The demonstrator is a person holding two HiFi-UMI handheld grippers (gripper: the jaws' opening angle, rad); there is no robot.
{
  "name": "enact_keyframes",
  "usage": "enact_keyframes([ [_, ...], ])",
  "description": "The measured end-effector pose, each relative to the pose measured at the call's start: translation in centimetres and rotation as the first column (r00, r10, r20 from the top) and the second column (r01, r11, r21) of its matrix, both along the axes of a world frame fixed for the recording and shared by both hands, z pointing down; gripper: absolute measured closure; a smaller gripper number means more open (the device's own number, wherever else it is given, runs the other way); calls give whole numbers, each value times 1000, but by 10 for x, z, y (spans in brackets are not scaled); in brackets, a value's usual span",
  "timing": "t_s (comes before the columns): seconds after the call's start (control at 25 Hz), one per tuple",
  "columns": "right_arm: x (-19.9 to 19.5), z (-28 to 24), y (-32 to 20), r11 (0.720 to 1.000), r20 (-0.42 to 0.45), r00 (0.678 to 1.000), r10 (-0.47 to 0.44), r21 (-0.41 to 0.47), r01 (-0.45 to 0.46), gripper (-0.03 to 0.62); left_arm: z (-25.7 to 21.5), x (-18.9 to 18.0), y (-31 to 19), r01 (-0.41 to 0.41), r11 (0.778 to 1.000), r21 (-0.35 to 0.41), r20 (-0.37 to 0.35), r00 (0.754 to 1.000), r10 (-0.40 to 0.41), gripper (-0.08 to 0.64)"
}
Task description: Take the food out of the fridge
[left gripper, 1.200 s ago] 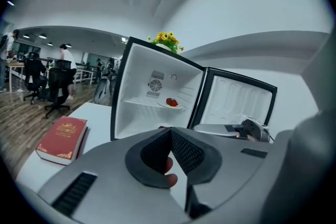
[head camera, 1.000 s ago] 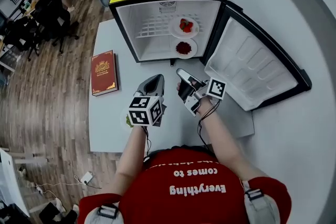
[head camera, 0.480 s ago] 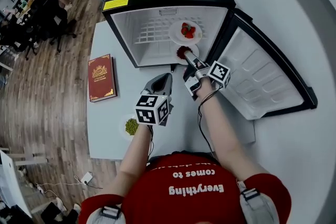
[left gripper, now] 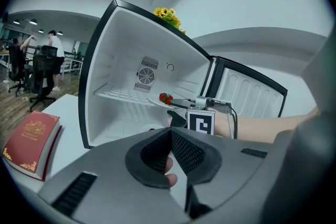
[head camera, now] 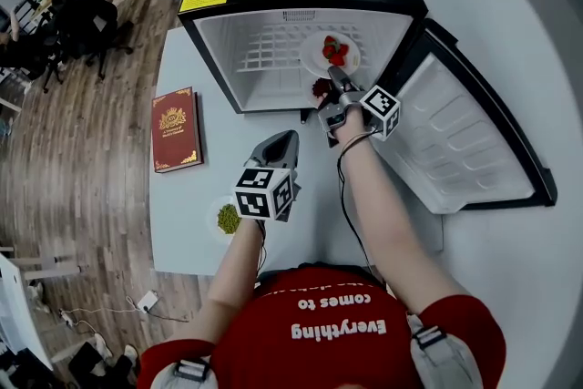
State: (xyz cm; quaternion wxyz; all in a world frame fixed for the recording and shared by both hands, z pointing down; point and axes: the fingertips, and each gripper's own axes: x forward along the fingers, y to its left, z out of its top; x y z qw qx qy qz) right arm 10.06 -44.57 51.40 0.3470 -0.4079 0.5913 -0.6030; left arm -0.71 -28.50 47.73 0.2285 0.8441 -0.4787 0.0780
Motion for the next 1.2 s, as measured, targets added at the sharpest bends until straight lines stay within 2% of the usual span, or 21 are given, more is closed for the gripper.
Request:
enact_keyframes([
  [0.08, 0, -1, 0, 1000, -7, 1000, 3, 4, -3, 543, 0, -1, 0, 2, 1000, -1, -1, 1000, -2, 558],
  [0.2, -3, -3, 4, 1000, 1, 1000, -8, 6, 8, 562, -5, -2, 1, 4, 1000, 8, -4, 1000, -4, 558],
  [0.32, -5, -10, 13, 998, -9, 999, -39, 44, 40, 566, -11, -2, 4, 0, 1000, 23, 1, 1000, 0, 558],
  [0.48, -10, -30, 36, 991, 26, 995, -91, 101, 88, 566, -19, -6, 13, 7, 999, 34, -8, 1000, -7, 558],
  [0.76, -28, -48, 119, 963, 64, 972, -225, 167, 212, 566, -41, -13, 40, 28, 997, 75, -23, 999, -26, 558],
  [0.96, -44, -30, 182, 947, 119, 945, -304, 148, 286, 566, -36, -27, 72, 66, 997, 50, -53, 997, -63, 558],
  [1.2, -66, 5, 231, 926, 114, 919, -377, 75, 371, 566, -16, -54, 106, 126, 992, -2, -55, 991, -126, 558],
])
